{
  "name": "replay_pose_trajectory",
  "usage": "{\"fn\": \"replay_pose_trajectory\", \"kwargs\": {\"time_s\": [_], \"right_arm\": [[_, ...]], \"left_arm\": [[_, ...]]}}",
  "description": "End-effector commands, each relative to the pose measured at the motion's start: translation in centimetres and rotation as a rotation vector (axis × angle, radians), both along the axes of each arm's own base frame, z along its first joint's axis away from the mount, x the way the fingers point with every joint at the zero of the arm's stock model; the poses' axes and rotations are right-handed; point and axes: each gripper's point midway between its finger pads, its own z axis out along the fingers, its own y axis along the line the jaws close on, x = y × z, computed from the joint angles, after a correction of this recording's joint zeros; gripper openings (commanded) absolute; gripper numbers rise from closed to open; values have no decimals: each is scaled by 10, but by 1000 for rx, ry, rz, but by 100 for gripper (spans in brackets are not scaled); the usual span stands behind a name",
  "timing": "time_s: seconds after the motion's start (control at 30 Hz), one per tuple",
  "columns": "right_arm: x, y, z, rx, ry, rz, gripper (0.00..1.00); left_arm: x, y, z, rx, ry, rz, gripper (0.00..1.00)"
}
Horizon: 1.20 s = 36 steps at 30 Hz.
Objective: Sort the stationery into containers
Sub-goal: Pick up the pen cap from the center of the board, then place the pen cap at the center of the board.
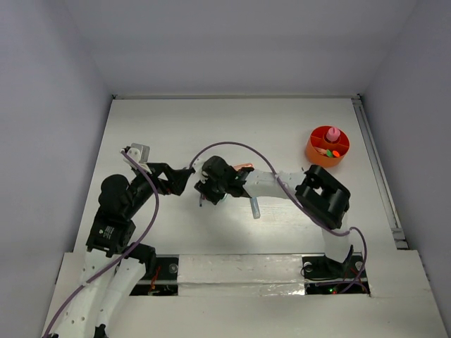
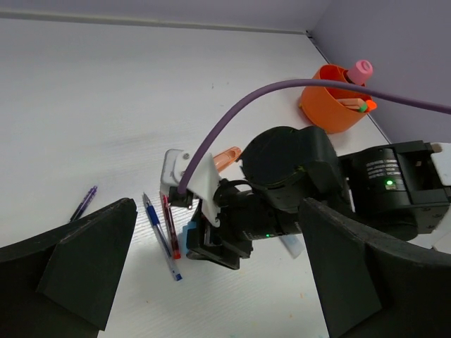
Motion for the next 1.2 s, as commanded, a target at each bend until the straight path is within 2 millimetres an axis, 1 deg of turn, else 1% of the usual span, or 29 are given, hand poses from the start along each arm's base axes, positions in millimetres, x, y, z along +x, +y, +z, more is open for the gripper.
{"fn": "replay_pose_trajectory", "kwargs": {"time_s": [0.0, 0.07, 0.1, 0.13, 0.17, 0.2, 0.23, 0.27, 0.3, 0.33, 0.37, 0.43, 0.47, 0.5, 0.53, 0.57, 0.6, 0.73, 0.8, 0.9, 0.93, 1.07, 1.17], "right_arm": [[17, 5, 76, 168, -136, -120, 37], [22, -3, 91, 186, -174, -168, 37], [25, -12, 93, 205, -154, -228, 37], [33, -23, 108, 230, -184, -295, 37], [39, -31, 112, 260, -172, -369, 37], [49, -52, 105, 252, -165, -450, 37], [59, -70, 107, 255, -180, -549, 37], [63, -85, 113, 282, -180, -615, 37], [66, -97, 111, 322, -143, -711, 37], [69, -124, 95, 304, -134, -804, 36], [69, -133, 102, 351, -139, -851, 36], [68, -158, 93, 374, -132, -981, 36], [64, -174, 82, 365, -123, -1024, 35], [60, -185, 71, 359, -105, -1068, 35], [60, -187, 73, 369, -110, -1087, 35], [54, -197, 62, 330, -110, -1111, 35], [55, -204, 57, 331, -103, -1161, 34], [48, -221, 37, 282, -93, -1260, 32], [42, -226, 27, 278, -68, -1313, 32], [36, -227, 13, 285, -29, -1351, 33], [34, -225, 8, 288, -6, -1349, 34], [30, -218, -4, 307, 47, -1348, 40], [28, -216, -7, 316, 65, -1349, 43]], "left_arm": [[-2, -2, 21, -15, -72, -14, 99], [-3, -2, 22, -16, -75, -16, 99], [-4, -2, 23, -18, -78, -16, 99], [-4, -1, 23, -19, -80, -16, 99], [-4, -2, 24, -21, -82, -17, 99], [-4, -2, 23, -22, -81, -19, 99], [-6, -4, 23, -23, -83, -31, 99], [-7, -6, 24, -25, -85, -41, 99], [-7, -7, 22, -25, -80, -46, 99], [-8, -7, 22, -27, -81, -50, 99], [-9, -7, 22, -30, -83, -52, 99], [-12, -11, 22, -31, -84, -76, 99], [-12, -13, 22, -35, -87, -85, 99], [-14, -16, 21, -37, -84, -104, 99], [-14, -16, 21, -38, -83, -110, 99], [-16, -20, 21, -41, -84, -126, 99], [-17, -21, 20, -43, -82, -134, 99], [-22, -27, 19, -49, -80, -175, 99], [-21, -27, 18, -48, -77, -177, 99], [-22, -28, 18, -49, -79, -181, 99], [-24, -30, 18, -49, -78, -192, 99], [-25, -30, 18, -50, -80, -190, 99], [-26, -31, 19, -51, -83, -198, 99]]}}
